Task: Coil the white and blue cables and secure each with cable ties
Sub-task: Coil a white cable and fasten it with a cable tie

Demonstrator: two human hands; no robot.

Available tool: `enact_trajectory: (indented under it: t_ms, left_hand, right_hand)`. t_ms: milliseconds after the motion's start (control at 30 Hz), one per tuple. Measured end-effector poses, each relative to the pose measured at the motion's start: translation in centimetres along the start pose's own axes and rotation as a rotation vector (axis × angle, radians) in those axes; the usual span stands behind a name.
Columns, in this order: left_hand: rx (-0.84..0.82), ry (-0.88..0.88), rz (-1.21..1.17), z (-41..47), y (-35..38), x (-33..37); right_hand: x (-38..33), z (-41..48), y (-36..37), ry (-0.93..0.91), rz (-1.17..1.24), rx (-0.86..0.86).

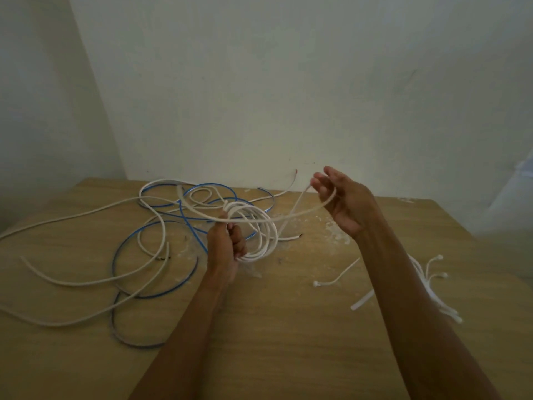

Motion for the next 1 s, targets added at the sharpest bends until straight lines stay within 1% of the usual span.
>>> enact_trajectory:
  t_ms: [67, 100, 133, 167, 200, 233, 267, 300, 333, 400, 433, 467, 533, 567, 600, 633, 667, 700, 733, 767, 800, 833, 867, 933, 967, 1000]
  left_hand:
    - [0.039, 0.038, 0.014, 0.3, -0.6, 0.4]
    - [0.057, 0.058, 0.034, 0.4, -0.9, 0.7]
    - [0.068, 0.078, 0.066, 0.5, -1.1, 0.9]
    - [0.073, 0.098, 0.107, 0.6, -1.3, 1.0]
    - [0.065, 0.118, 0.145, 0.5, -1.1, 1.1]
    - [0.043, 0.135, 0.175, 0.4, -0.8, 1.1]
    - [0.007, 0.148, 0.199, 0.2, -0.1, 1.0]
    - [-0.040, 0.153, 0.214, 0.0, 0.7, 0.9]
    - [-0.088, 0.138, 0.217, -0.3, 1.6, 0.7]
    - [-0.160, 0.045, 0.150, -0.9, 3.2, -0.2]
    - [-0.181, -0.004, 0.106, -1.2, 3.7, -0.5]
    - [-0.182, -0.031, 0.082, -1.1, 3.8, -0.8]
    - [-0.177, -0.052, 0.065, -1.1, 3.7, -1.3]
    - [-0.184, -0.058, 0.065, -1.2, 3.6, -1.6]
    - [-0.197, -0.052, 0.082, -1.3, 3.7, -1.6]
    - [-0.214, -0.042, 0.107, -1.4, 3.8, -1.5]
    - [-0.239, -0.028, 0.134, -1.7, 4.0, -1.3]
    - [-0.272, -0.020, 0.141, -2.0, 4.4, -0.9]
    - [-0.308, -0.024, 0.113, -2.2, 4.7, -0.6]
    - [-0.343, -0.049, 0.045, -2.5, 5.1, -0.3]
    - [-0.366, -0.081, -0.039, -2.5, 5.3, -0.2]
    - [-0.381, -0.115, -0.116, -2.5, 5.3, -0.2]
    - [-0.391, -0.150, -0.171, -2.3, 5.3, -0.3]
    - [-0.424, -0.208, -0.237, -2.3, 5.3, -0.8]
    - [-0.441, -0.219, -0.247, -2.3, 5.3, -1.1]
    - [-0.457, -0.220, -0.238, -2.4, 5.4, -1.3]
  right_hand:
    - [0.4, 0.4, -0.8, 0.092, 0.177, -0.024]
    - [0.4, 0.6, -1.4, 0.132, 0.188, -0.015]
    - [0.3, 0.6, -1.7, 0.159, 0.144, 0.010]
    - [0.1, 0.5, -2.0, 0.159, 0.051, 0.047]
    - [-0.3, 0.2, -2.0, 0.114, -0.099, 0.105]
    - [-0.9, -0.3, -1.8, 0.037, -0.297, 0.179]
    - [-1.2, -0.9, -0.7, -0.038, -0.483, 0.206]
    - [-0.7, -1.4, 1.1, -0.077, -0.608, 0.158]
    - [0.5, -2.0, 3.6, -0.062, -0.692, 0.039]
    - [4.2, -3.4, 7.6, 0.004, -0.893, -0.227]
    - [5.7, -3.6, 8.7, -0.038, -1.027, -0.305]
    - [6.5, -3.5, 9.5, -0.159, -1.165, -0.326]
    - [6.9, -3.1, 10.1, -0.462, -1.392, -0.242]
    - [7.1, -3.0, 10.0, -0.547, -1.457, -0.202]
    - [7.4, -2.7, 9.6, -0.585, -1.473, -0.187]
    - [7.7, -2.6, 9.2, -0.584, -1.443, -0.189]
    - [7.7, -2.6, 8.7, -0.578, -1.383, -0.171]
    - [7.1, -2.6, 8.1, -0.607, -1.306, -0.117]
    - [6.1, -2.8, 7.2, -0.681, -1.232, -0.027]
    - [5.2, -2.9, 5.8, -0.757, -1.187, 0.101]
    - [4.7, -3.0, 4.2, -0.782, -1.170, 0.214]
    - [4.9, -2.7, 2.7, -0.744, -1.182, 0.257]
    - [5.5, -2.1, 1.6, -0.645, -1.185, 0.220]
    - [8.0, -1.3, 0.0, -0.385, -1.074, 0.071]
    - [8.9, -1.3, -0.6, -0.319, -0.989, 0.032]
    - [9.4, -1.2, -0.9, -0.305, -0.930, 0.032]
Point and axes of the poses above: each hand's wrist, its own z-axis towards the middle knuckle, its own y-axis out of the palm, x = y × z, the point moved 9 cm from there along z, towards the middle knuckle, and after that the axes turned 4 degrees about y, right-handed, at the moved point
